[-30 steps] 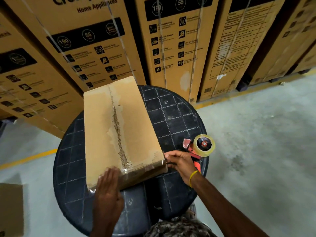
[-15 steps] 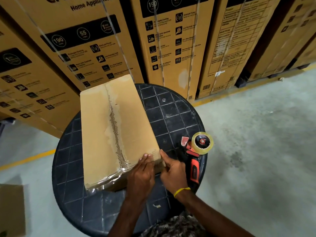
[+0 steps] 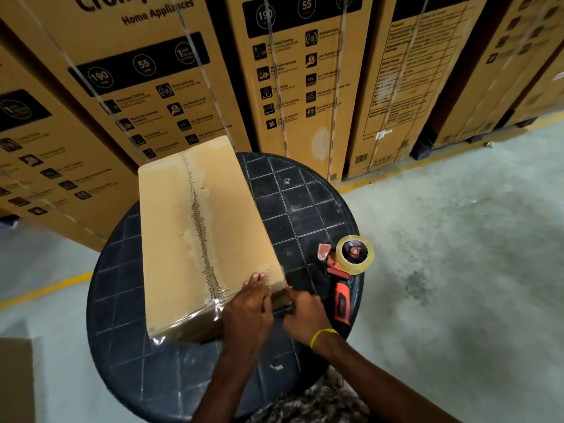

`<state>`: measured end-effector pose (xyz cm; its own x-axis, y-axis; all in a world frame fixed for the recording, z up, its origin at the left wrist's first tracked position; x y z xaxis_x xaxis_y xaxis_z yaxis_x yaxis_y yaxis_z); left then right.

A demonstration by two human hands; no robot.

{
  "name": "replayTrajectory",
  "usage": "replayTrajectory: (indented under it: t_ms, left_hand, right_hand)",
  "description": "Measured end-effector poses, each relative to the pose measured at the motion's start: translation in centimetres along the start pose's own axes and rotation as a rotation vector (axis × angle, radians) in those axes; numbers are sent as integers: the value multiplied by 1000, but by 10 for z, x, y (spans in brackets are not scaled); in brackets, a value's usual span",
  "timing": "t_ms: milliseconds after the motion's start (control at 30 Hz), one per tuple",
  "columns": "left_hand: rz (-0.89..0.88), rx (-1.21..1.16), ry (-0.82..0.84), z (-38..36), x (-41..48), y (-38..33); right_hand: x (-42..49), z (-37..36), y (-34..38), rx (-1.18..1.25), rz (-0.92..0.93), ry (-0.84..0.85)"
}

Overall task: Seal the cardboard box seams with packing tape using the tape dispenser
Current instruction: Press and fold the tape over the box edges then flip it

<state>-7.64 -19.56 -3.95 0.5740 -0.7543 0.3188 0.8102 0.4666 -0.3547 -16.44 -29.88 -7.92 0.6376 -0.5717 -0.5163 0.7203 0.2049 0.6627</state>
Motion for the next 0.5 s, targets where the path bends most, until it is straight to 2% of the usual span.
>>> replayTrajectory:
  t_ms: [67, 200, 400, 500]
  left_hand:
    - [29, -76, 14, 7, 2, -1]
    - [116, -108, 38, 13, 8, -2]
    - [199, -143, 92, 13, 8, 3]
    - [207, -151, 85, 13, 9, 1]
  right_hand:
    - [3, 9, 0, 43, -8, -94]
    - [3, 30, 7, 289, 8, -260]
    - [4, 31, 28, 377, 103, -246]
    - [10, 27, 32, 318, 45, -215]
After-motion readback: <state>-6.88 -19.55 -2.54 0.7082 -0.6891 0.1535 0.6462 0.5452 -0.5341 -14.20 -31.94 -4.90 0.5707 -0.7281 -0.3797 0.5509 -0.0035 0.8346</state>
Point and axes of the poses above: each hand's wrist, its own x-axis towards the middle knuckle, its own z-axis out of the back of the hand, y = z × x, the point moved 3 cm from there along x, towards the middle knuckle, and after that the axes turned 8 degrees about -z, right-handed, at the moved point
